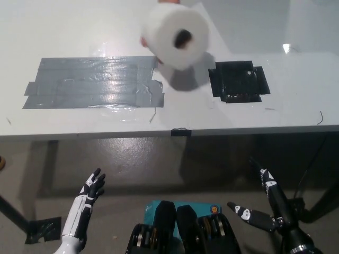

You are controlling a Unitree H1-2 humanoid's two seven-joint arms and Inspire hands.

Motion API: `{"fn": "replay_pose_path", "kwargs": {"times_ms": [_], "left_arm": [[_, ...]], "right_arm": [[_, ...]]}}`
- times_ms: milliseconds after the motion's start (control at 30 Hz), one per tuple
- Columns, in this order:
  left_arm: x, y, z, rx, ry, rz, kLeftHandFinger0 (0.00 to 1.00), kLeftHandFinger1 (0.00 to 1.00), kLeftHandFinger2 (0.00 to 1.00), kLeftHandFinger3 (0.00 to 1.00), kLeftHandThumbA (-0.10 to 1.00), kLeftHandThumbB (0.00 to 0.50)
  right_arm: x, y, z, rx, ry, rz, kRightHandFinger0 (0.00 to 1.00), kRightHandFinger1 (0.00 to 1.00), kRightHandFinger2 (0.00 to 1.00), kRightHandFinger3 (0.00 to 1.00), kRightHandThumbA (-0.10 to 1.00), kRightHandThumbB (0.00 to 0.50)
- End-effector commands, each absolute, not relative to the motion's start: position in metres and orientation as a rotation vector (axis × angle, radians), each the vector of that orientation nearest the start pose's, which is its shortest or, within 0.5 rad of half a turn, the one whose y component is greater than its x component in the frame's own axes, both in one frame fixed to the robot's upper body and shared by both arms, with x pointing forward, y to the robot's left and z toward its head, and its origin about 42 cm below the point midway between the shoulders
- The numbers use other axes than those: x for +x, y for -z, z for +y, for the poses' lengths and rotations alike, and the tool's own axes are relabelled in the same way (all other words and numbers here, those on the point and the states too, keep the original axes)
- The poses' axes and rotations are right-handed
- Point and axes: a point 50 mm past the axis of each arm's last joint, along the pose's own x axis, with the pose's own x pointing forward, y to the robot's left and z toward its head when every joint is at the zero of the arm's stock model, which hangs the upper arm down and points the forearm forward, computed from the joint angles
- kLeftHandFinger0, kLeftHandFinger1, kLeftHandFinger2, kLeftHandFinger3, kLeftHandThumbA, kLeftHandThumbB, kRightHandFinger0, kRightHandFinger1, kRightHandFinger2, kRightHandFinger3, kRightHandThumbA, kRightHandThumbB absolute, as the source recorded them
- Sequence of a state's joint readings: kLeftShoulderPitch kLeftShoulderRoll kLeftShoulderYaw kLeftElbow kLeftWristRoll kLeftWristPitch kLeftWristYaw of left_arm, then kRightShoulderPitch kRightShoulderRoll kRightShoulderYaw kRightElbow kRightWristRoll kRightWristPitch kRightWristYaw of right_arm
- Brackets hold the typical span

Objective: A person hands over a roll of toilet paper to the robot , and the robot inserts its right thumb into the hole in the centre to grab the roll, and then places it on the balck area on the desk.

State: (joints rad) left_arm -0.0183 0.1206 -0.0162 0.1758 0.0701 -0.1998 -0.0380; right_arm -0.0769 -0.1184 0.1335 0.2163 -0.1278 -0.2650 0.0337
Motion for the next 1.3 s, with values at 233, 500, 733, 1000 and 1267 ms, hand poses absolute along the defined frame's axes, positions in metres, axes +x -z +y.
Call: {"fn": "replay_pose_path", "kwargs": {"times_ms": [233, 500, 733, 1000, 1267], "left_arm": [[0.29, -0.077, 0.249, 0.211, 0.087, -0.1, 1.0, 1.0, 1.0, 1.0, 1.0, 0.129], [0.291, -0.08, 0.249, 0.22, 0.089, -0.097, 1.0, 1.0, 1.0, 1.0, 1.0, 0.115], [0.295, -0.083, 0.249, 0.234, 0.09, -0.118, 1.0, 1.0, 1.0, 1.0, 1.0, 0.106], [0.301, -0.089, 0.248, 0.244, 0.101, -0.122, 1.0, 1.0, 1.0, 1.0, 1.0, 0.111], [0.303, -0.09, 0.247, 0.231, 0.109, -0.126, 1.0, 1.0, 1.0, 1.0, 1.0, 0.117]], "right_arm": [[0.306, -0.119, -0.215, -0.228, -0.137, -0.35, 1.0, 1.0, 1.0, 1.0, 0.86, 0.233], [0.315, -0.225, -0.232, -0.347, -0.138, -0.543, 1.0, 1.0, 1.0, 1.0, 0.87, 0.274], [0.371, -0.305, -0.241, -0.517, -0.204, -0.627, 1.0, 1.0, 1.0, 1.0, 0.83, 0.299], [0.443, -0.35, -0.239, -0.7, -0.25, -0.522, 1.0, 1.0, 1.0, 1.0, 0.93, 0.371], [0.503, -0.362, -0.215, -0.757, -0.324, -0.39, 1.0, 1.0, 1.0, 1.0, 0.85, 0.398]]}}
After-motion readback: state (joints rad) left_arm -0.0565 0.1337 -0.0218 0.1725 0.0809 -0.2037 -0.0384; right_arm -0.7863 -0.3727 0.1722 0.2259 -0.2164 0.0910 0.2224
